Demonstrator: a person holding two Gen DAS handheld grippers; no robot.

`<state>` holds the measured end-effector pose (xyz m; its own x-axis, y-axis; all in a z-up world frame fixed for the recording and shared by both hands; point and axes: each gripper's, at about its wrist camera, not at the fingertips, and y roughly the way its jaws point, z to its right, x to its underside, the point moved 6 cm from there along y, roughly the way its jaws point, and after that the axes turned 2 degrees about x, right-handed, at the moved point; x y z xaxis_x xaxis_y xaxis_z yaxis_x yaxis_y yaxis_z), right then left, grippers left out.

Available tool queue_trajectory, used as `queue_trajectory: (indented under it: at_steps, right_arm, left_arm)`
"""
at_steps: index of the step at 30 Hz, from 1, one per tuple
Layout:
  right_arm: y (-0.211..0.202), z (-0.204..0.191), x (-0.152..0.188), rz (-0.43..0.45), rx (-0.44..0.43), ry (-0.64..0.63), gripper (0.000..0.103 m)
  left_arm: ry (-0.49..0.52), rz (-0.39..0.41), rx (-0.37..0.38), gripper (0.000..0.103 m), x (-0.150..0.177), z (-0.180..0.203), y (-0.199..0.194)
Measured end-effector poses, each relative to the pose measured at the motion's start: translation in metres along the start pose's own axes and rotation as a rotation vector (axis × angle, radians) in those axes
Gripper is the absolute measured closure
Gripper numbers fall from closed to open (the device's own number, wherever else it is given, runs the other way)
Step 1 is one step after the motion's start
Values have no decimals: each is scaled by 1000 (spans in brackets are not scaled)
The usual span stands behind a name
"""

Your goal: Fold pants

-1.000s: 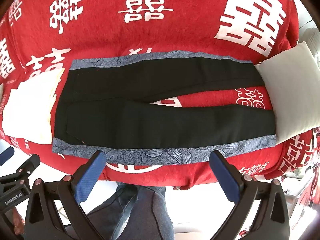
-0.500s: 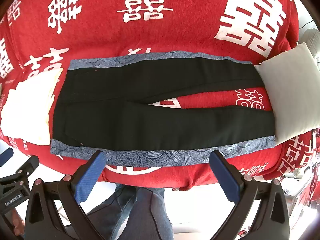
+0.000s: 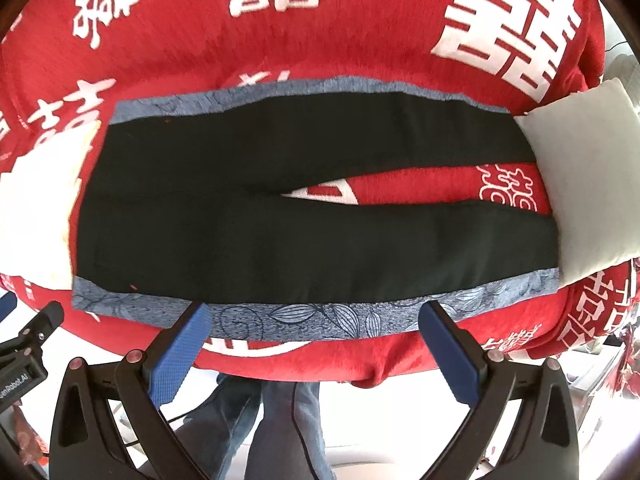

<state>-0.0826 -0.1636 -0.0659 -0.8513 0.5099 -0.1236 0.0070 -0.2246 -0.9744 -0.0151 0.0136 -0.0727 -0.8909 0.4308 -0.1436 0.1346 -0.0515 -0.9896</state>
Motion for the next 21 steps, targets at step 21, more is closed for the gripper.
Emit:
queue_trajectory:
  at_steps: [21]
  right_arm:
    - [69,18,19,14,-396,241,1]
  left_arm:
    - [-144,13,187,0,15,-19,70]
